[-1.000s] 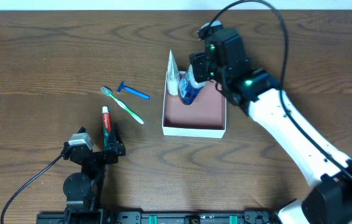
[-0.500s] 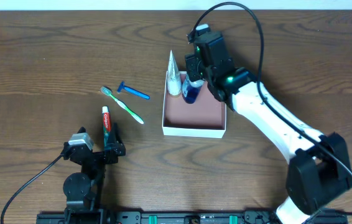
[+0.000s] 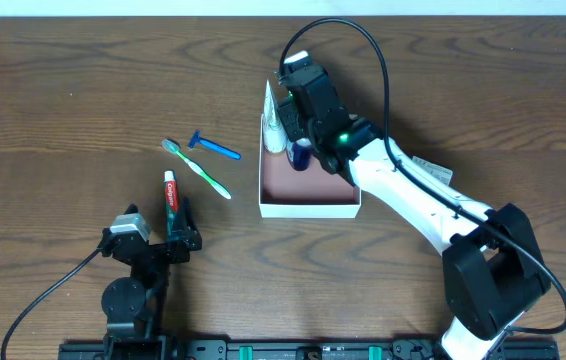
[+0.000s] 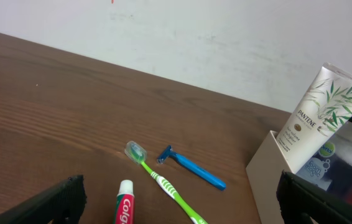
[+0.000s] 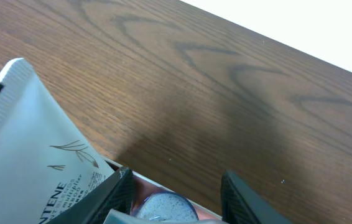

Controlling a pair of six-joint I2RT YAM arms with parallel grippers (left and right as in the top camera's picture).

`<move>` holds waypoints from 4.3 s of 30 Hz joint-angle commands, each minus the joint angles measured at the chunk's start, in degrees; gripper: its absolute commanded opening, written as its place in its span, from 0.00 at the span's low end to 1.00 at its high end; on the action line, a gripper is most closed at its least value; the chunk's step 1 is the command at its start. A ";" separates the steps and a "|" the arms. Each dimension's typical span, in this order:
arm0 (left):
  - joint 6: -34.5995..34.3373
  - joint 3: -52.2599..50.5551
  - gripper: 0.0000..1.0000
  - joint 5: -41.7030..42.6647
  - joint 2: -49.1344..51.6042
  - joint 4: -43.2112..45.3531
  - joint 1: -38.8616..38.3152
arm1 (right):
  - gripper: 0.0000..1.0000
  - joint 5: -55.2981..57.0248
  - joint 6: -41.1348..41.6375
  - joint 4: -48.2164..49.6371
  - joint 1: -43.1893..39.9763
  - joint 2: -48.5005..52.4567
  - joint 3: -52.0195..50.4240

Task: Pack container
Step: 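Carry the pump bottle over the box beside the tube, then lower the bottle into the box and adjust it next to the tube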

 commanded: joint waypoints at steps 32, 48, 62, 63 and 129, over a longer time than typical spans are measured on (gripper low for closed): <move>0.72 -0.96 0.98 0.44 -0.31 -2.03 0.13 | 0.44 2.08 -0.15 -1.44 3.28 0.37 0.59; 0.72 -0.96 0.98 0.44 -0.31 -2.03 0.13 | 0.55 2.89 -2.03 -1.64 3.19 0.39 0.61; 0.72 -0.96 0.98 0.44 -0.31 -2.01 0.13 | 0.71 2.91 -2.01 -3.45 3.19 0.39 0.59; 0.72 -0.96 0.98 0.44 -0.31 -2.03 0.13 | 0.71 2.91 -2.03 -3.45 3.19 0.39 0.61; 0.72 -0.96 0.98 0.44 -0.31 -2.01 0.13 | 0.24 -4.07 25.05 10.40 -4.22 -8.70 -25.90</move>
